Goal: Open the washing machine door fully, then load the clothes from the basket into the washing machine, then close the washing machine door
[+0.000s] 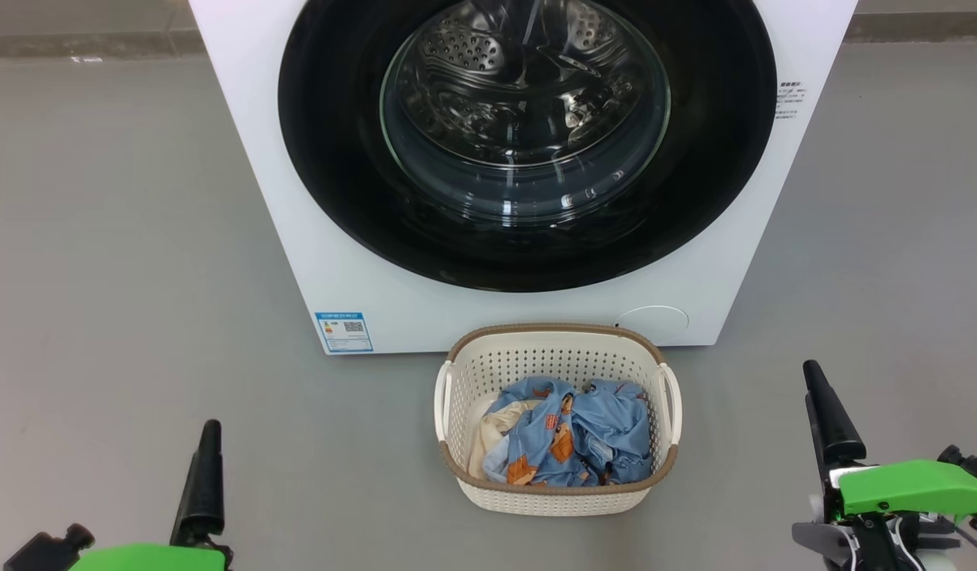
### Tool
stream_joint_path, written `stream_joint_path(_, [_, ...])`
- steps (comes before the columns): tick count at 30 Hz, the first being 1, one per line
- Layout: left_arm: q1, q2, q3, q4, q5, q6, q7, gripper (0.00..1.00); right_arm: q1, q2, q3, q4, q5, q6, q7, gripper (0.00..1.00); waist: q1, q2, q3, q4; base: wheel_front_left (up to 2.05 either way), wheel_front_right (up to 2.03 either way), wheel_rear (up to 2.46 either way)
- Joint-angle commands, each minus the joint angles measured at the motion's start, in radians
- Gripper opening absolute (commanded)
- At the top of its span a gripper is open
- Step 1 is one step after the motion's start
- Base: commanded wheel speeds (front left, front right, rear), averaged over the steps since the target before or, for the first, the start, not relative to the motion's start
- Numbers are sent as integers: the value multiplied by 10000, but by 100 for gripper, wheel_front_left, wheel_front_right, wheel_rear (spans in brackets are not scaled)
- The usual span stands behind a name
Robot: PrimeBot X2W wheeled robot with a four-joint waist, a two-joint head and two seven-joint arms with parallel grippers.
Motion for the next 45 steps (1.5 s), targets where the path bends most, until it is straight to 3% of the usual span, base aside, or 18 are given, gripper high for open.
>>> stream_joint_path(1, [-505, 237, 71, -360, 450, -38, -149, 100, -626, -148, 140, -271, -423, 30, -129, 100, 1, 0, 2, 1, 0, 0, 0])
stream_joint_path(24, [-704, 341, -2, -18, 4341, -54, -828, 100, -1059, -204, 450, 105, -4555, 41, -811, 100, 1, 0, -2, -26, 0, 0, 0])
stream_joint_path(45, [-842, 388, -241, -34, 6557, -68, -1445, 100, -1491, -230, 827, 557, -7326, 52, -1432, 100, 0, 0, -52, -29, 0, 0, 0])
